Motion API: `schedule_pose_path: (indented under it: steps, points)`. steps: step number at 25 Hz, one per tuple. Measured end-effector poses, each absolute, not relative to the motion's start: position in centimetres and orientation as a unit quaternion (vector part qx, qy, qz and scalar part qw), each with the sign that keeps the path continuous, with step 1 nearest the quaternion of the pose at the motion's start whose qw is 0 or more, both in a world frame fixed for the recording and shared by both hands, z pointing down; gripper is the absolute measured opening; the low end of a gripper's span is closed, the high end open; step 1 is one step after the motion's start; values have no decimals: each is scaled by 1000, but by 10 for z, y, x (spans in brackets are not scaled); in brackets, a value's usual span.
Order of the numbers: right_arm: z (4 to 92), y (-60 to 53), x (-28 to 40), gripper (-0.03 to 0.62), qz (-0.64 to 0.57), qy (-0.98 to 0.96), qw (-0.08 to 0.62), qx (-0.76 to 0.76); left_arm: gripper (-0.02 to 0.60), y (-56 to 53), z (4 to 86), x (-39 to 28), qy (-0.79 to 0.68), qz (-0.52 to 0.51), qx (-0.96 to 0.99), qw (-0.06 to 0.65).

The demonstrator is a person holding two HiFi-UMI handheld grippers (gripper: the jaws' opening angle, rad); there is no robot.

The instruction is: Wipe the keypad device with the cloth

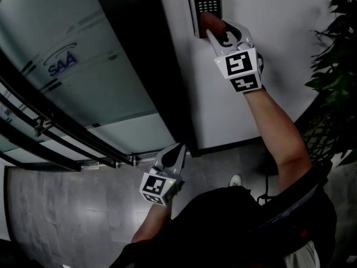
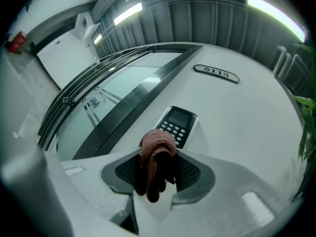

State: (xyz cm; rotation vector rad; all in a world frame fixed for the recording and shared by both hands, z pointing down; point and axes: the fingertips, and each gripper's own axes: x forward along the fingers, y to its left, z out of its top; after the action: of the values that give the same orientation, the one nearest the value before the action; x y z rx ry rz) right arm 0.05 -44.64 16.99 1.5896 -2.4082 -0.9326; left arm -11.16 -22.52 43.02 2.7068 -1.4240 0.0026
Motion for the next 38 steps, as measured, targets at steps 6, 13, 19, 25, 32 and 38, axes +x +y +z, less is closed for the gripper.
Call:
schedule_pose_path:
  steps: [6,13,19,25,32,38]
  points:
    - [172,-445,9,146,-303,-791,53,528,15,-225,431,-113,-467,1,883,42]
    - [174,-450,25,144,-295,-786,56,541,17,-225,431,-112,-466,3,884,43]
    - [177,-457,41,146,-290,-779,64,552,17,-226,433,-106,-463,3,885,44]
    - [180,-468,56,146,-282,-771,77,565,17,-229,434,-104,-462,0,886,46]
    - [179,-479,76,146,-268,-766,77,579,17,-231,433,-108,-470,1,881,45]
    - [179,-478,77,146,-270,-765,80,579,17,-231,430,-107,-472,-1,881,44]
